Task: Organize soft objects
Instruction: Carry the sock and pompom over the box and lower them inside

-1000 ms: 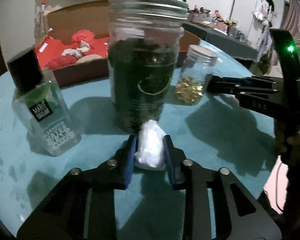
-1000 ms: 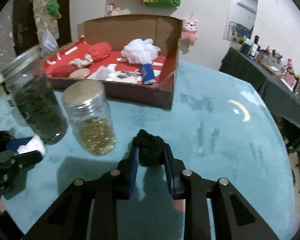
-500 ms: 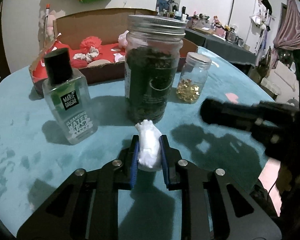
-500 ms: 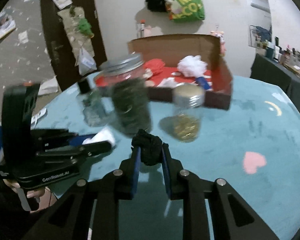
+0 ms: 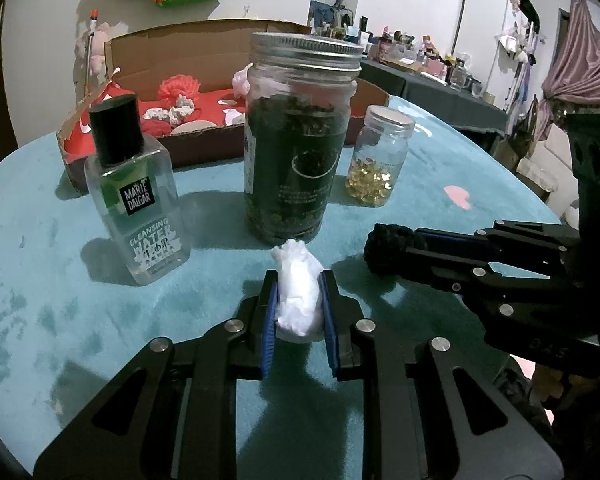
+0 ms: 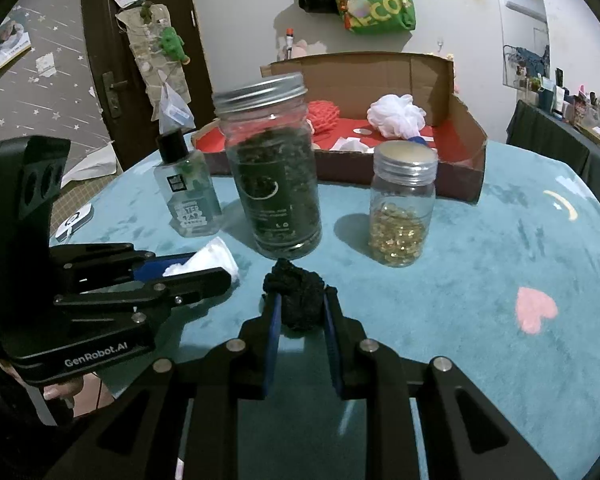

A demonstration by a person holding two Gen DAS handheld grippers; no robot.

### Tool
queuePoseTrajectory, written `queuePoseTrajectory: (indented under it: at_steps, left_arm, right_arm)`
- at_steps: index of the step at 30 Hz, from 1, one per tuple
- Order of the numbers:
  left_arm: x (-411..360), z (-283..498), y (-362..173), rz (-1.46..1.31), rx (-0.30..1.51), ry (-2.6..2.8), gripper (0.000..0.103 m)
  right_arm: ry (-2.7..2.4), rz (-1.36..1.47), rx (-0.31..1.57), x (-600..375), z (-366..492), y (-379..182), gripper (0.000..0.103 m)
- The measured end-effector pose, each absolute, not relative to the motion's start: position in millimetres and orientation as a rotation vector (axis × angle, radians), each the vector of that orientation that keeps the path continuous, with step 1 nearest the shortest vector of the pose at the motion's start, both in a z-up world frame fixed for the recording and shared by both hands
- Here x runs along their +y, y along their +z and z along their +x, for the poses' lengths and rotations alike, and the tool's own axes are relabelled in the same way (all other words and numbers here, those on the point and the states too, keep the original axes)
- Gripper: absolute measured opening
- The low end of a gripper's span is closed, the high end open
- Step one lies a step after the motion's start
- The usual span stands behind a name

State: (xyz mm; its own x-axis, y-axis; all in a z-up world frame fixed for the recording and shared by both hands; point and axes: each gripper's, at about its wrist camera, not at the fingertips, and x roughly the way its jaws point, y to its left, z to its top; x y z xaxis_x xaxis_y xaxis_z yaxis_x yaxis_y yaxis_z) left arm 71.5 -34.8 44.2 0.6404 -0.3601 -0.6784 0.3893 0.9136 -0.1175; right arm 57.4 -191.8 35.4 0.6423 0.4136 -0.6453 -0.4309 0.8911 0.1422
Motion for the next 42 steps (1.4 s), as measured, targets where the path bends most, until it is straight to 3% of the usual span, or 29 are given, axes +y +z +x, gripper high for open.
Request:
queuePoseTrajectory:
  at_steps: [26,42]
  left_arm:
    - [23.1,60.9,109.5,0.049,0.632,-0.309,0.019]
    - [28.5,105.0,149.2,0.092,0.618,-0.348,0.019]
  right_arm:
    - [0.334,-0.104,0.641,-225.7,66.7,88.1,0.023]
    - [0.347,-0.174,0.625,-225.1,111.8,117.7,0.023]
